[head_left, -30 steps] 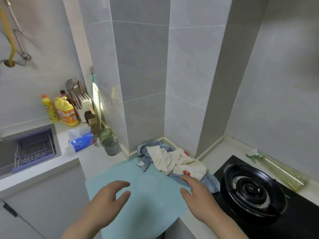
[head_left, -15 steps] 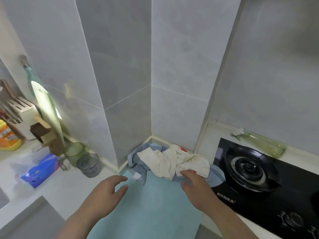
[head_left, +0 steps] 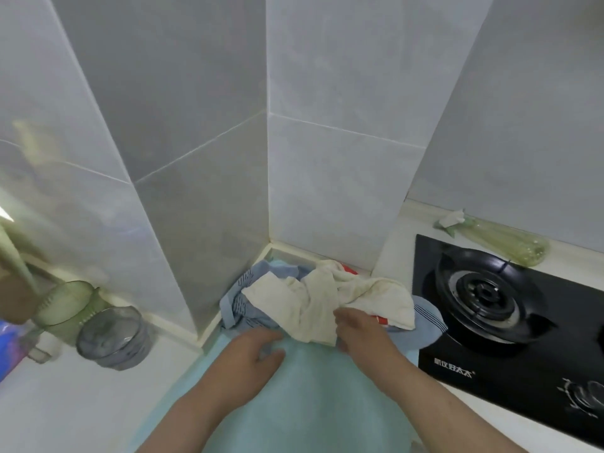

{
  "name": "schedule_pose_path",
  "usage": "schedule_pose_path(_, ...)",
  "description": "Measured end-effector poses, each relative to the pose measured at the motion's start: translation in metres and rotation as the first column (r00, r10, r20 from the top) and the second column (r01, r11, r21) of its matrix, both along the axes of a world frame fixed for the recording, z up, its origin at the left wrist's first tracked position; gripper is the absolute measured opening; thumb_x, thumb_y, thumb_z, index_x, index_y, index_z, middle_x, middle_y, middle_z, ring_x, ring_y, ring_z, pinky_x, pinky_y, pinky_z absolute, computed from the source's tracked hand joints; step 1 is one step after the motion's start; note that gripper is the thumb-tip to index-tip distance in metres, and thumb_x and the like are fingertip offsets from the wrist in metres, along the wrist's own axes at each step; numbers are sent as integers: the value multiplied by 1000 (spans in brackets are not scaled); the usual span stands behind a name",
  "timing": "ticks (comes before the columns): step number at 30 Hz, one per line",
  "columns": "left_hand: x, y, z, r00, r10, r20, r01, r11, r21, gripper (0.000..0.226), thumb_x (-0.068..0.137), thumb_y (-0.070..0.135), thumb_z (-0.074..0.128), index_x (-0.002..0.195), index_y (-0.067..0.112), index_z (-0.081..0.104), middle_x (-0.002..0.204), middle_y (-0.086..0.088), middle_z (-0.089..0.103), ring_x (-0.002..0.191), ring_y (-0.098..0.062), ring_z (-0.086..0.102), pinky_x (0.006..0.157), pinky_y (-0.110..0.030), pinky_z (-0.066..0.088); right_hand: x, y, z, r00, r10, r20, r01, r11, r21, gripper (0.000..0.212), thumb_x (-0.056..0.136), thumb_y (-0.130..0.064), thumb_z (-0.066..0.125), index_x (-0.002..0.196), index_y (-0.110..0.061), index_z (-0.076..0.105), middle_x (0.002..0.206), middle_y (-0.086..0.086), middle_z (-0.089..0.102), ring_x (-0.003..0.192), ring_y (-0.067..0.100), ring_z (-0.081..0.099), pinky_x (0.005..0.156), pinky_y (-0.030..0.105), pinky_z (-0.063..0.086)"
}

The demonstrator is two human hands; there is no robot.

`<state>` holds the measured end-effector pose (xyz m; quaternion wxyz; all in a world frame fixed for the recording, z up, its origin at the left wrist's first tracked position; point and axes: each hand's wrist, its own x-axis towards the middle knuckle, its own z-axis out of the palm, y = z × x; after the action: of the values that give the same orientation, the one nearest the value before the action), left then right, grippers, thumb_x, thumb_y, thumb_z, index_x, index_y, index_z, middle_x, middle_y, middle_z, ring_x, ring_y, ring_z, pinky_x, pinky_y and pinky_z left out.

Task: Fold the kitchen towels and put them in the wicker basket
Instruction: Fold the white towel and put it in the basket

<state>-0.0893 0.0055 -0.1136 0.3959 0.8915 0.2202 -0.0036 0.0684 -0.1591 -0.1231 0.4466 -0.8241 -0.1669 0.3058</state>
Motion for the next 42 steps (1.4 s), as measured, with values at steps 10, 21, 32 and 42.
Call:
schedule_pose_path(10,38,-5,-66,998,53,23,-52,999,-16,37,93,28,59,130,31,58,131,16,57,116,-1,53,100,-16,38,22,23,-48,968,-153,198,149,988,39,27,84,-20,64,61,-9,55,59,4,52,58,16,47,54,28,32)
schedule_pose_path(21,37,-16,-90,983,-64,171,-12,913,407,71,89,33,58,150,39,22,151,21,29,137,-3,33,108,-24,34,-14,-18,-49,993,-120,19,103,911,399,19,81,3,50,70,-12,45,61,8,38,52,17,35,47,26,24)
schedule_pose_path(32,-51,-59,-73,924,-177,339,-118,711,693,29,77,29,45,81,26,73,77,5,59,79,-20,54,66,-37,49,-102,-87,-61,930,-9,367,-114,943,312,29,75,-4,55,61,-18,34,53,-7,31,52,11,28,46,22,20)
schedule_pose_path(42,-175,-146,-73,985,-168,31,110,762,638,32,71,40,43,94,35,64,94,12,68,90,-7,58,80,-23,49,-199,-143,-60,895,123,430,-196,972,129,31,69,-9,50,52,-18,25,55,-4,25,55,12,24,49,27,16)
